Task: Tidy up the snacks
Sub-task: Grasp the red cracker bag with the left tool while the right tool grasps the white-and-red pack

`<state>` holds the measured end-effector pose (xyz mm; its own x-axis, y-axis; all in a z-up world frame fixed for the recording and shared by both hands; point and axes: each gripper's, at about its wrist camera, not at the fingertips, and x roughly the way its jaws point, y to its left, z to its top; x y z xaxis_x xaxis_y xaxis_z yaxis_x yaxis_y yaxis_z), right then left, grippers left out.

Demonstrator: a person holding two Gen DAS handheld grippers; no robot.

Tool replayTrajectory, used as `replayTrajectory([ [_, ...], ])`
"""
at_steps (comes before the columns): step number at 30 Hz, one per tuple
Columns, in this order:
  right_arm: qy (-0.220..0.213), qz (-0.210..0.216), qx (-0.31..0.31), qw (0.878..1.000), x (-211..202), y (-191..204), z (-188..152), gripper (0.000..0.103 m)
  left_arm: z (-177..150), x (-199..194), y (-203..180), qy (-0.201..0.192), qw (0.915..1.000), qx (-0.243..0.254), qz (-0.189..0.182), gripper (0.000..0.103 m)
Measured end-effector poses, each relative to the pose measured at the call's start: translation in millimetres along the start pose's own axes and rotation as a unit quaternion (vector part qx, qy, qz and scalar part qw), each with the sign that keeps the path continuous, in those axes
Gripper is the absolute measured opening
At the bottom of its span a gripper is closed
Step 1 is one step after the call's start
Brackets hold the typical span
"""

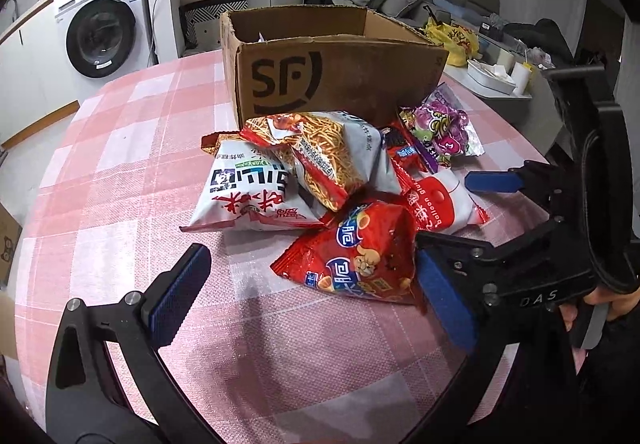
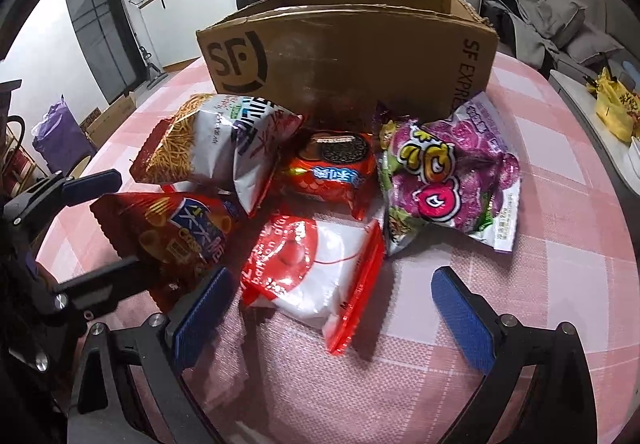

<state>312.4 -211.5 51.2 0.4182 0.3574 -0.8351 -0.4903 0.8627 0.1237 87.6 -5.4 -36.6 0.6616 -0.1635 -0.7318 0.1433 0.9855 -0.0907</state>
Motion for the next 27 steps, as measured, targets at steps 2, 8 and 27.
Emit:
replayTrajectory([
  [2, -0.003, -0.004, -0.004, 1.0, 0.1, 2.6, 0.8, 0.092, -0.1, 0.8, 0.6, 0.0, 1.0, -0.002, -0.003, 0.102],
  [8, -0.006, 0.004, -0.01, 1.0, -4.4, 3.8, -1.2, 0.075, -1.8, 4.0, 3.5, 0.004, 0.9999, -0.01, -0.008, 0.102],
  [27, -0.034, 0.042, -0.018, 0.998, -33.4, -6.1, -27.3, 0.05, -6.3, 16.5, -9.7, 0.018, 0.9996, 0.002, -0.02, 0.101],
])
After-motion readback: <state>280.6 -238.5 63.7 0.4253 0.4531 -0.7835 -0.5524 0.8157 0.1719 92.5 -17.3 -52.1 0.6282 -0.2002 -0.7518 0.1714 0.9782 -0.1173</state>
